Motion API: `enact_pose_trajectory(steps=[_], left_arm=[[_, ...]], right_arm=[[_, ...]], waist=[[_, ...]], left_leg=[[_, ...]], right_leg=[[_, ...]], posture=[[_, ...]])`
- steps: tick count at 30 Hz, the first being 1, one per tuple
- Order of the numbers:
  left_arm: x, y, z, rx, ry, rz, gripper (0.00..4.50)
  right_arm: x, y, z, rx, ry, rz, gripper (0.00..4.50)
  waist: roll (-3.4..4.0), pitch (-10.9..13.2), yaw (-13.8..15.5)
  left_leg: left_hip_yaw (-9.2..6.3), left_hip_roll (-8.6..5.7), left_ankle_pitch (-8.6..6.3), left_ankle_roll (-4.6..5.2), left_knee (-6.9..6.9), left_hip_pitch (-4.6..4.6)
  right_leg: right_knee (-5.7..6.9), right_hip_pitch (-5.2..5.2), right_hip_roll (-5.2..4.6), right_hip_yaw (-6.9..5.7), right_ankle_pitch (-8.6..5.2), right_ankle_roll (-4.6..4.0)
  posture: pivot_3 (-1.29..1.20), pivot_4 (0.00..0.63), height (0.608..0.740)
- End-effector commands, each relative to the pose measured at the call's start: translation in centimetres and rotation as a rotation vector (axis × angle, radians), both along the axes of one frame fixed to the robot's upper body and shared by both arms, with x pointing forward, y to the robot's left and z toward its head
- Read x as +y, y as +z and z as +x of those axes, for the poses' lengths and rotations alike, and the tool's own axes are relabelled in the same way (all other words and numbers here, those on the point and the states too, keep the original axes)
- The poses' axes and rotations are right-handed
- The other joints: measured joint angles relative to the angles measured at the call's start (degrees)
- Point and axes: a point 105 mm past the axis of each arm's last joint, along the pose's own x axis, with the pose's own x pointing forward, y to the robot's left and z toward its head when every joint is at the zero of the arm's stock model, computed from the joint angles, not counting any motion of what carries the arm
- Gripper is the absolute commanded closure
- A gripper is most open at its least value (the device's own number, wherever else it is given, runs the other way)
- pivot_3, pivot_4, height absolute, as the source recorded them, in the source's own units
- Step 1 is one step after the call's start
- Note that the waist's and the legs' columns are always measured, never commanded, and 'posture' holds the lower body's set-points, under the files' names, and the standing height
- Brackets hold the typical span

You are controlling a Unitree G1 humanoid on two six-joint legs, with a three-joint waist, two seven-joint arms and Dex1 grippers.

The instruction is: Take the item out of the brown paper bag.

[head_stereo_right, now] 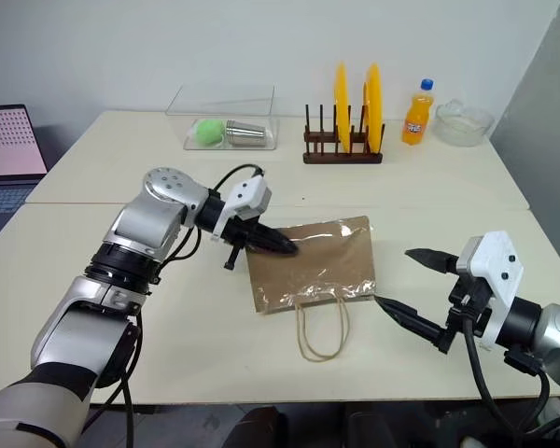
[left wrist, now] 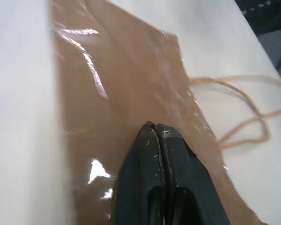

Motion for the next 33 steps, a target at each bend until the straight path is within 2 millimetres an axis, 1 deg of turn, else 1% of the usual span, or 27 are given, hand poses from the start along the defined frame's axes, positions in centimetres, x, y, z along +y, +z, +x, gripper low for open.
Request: enact_pose_trajectory(steps=[1,5,7,9,12,15,18,20,24,29,33], left_arm=[[0.2,4.4,-1.0,-0.204,-0.065,-0.099,4.48],[2.1,3.7,-2.5,-0.285,-0.076,-0.052,4.48],[2.8,2.6,-3.8,-0.297,-0.095,-0.023,4.48],[3.1,1.4,-5.2,-0.320,-0.137,0.005,4.48],[2.9,0.3,-6.8,-0.300,-0.172,-0.011,4.48],[2.3,-1.0,-8.4,-0.267,-0.227,-0.014,3.94],[1.6,-2.3,-9.7,-0.270,-0.295,-0.005,3.05],[1.3,-3.0,-10.1,-0.276,-0.327,0.003,2.48],[0.0,-4.2,-9.9,-0.290,-0.351,0.001,2.48],[-1.6,-5.0,-9.5,-0.304,-0.395,0.001,2.48],[-1.0,-6.4,-10.3,-0.353,-0.547,0.086,2.48]], right_arm=[[0.4,0.3,-0.3,-0.074,0.015,-0.049,0.00],[0.7,-0.4,-0.4,-0.116,0.035,-0.086,0.00],[1.0,-1.4,-0.8,-0.115,0.069,-0.118,0.00],[1.4,-2.3,-1.5,-0.094,0.119,-0.136,0.00],[2.5,-3.1,-2.7,-0.050,0.203,-0.117,0.00],[3.2,-3.5,-3.3,-0.012,0.265,-0.107,0.00],[3.6,-4.0,-3.8,0.030,0.309,-0.105,0.00],[3.9,-4.2,-4.0,0.042,0.323,-0.098,0.00],[4.4,-4.7,-4.4,0.077,0.349,-0.087,0.00],[4.7,-5.1,-4.8,0.127,0.349,-0.063,0.00],[4.9,-5.5,-5.6,0.158,0.357,-0.068,0.00]], waist=[[0.00,0.0,0.0],[0.13,-0.1,-0.3],[0.23,-0.1,-0.3],[0.24,-0.1,-0.1],[0.23,-0.1,0.1],[0.23,-0.1,0.2],[0.23,-0.1,0.2],[0.23,-0.1,0.2],[0.23,-0.1,0.2],[0.22,-0.1,0.2],[0.22,-0.1,0.1]], left_leg=[[-0.01,0.00,0.00,0.00,0.00,0.00],[0.01,0.01,0.00,0.00,-0.04,0.08],[0.01,0.01,0.00,-0.01,-0.06,0.16],[-0.02,0.02,0.00,0.00,-0.07,0.19],[-0.02,0.01,0.00,0.00,-0.01,0.18],[-0.03,0.01,0.00,0.00,0.02,0.27],[-0.01,0.01,-0.01,0.00,-0.01,0.42],[-0.03,0.02,-0.01,0.00,-0.04,0.47],[-0.02,0.02,-0.01,0.00,-0.04,0.48],[-0.03,0.02,-0.01,0.01,-0.03,0.48],[-0.02,0.03,-0.01,0.00,-0.09,0.50]], right_leg=[[0.00,0.00,0.00,-0.01,0.00,0.00],[-0.01,0.03,0.00,0.02,0.00,0.00],[-0.01,0.09,0.00,0.04,0.00,0.00],[-0.03,0.14,0.00,0.01,-0.01,0.00],[-0.09,0.19,-0.01,0.01,-0.01,0.01],[-0.17,0.36,-0.02,-0.01,-0.01,0.01],[-0.19,0.47,-0.02,0.00,-0.02,0.01],[-0.19,0.52,-0.01,-0.01,-0.03,0.00],[-0.19,0.53,0.00,-0.01,-0.03,0.00],[-0.22,0.56,0.00,-0.03,-0.03,0.00],[-0.24,0.56,0.02,-0.02,-0.04,0.01]], posture=[[0.00,0.150,0.740],[0.00,0.150,0.740],[0.00,0.150,0.740],[0.00,0.150,0.740],[0.00,0.150,0.740],[0.00,0.150,0.740],[0.00,0.150,0.740],[0.00,0.150,0.740],[0.00,0.150,0.740],[0.00,0.150,0.740],[0.00,0.150,0.740]])
